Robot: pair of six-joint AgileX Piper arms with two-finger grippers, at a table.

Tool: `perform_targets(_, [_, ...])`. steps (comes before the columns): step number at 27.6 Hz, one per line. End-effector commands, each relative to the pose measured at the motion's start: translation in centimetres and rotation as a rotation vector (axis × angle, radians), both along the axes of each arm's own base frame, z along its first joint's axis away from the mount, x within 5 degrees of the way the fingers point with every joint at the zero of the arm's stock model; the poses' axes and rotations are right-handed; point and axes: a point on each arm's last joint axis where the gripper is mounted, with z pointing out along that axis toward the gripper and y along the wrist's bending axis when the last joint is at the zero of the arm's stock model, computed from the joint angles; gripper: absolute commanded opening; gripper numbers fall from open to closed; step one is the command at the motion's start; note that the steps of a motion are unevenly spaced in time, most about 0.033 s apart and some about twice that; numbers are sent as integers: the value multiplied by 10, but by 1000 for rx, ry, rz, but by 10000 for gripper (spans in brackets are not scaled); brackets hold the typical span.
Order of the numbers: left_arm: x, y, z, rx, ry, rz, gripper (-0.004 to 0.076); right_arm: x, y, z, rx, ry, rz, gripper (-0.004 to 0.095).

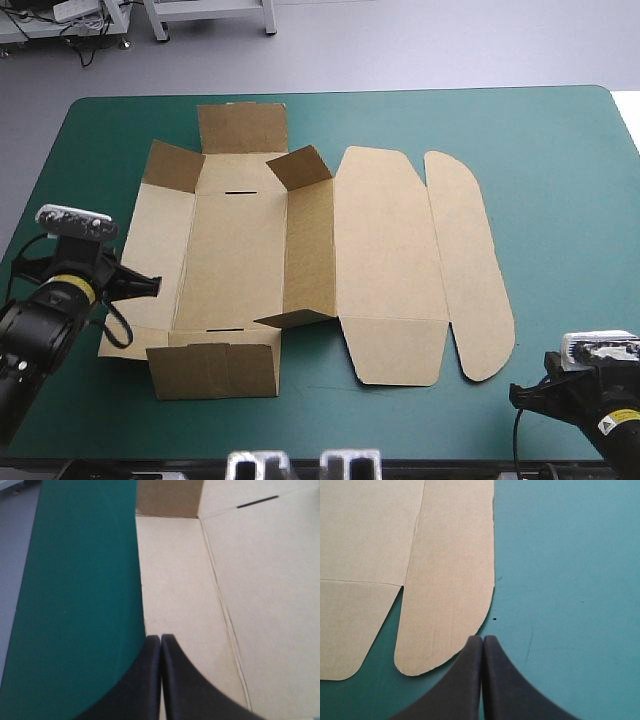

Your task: Fold the box

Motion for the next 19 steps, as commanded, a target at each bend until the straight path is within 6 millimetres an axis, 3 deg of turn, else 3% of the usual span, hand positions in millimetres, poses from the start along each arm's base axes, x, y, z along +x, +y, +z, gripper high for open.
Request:
perform_targets(1, [40, -7, 23, 33, -66, 19, -10, 4, 0, 11, 6, -69, 1, -15])
perform_targets(5, [92, -8, 35, 39, -5, 105, -10, 4, 0, 11, 6, -69, 1, -15])
perform_targets(10, [135, 37, 44, -120, 105, 294, -9, 4, 0, 11, 6, -71, 0, -15])
perform_targets(14, [143, 83, 44, -362, 217, 357, -9, 4, 0, 11, 4, -75, -1, -15])
perform_targets(19, [131, 124, 35, -541, 320, 399, -10, 4, 0, 11, 0, -79, -1, -15])
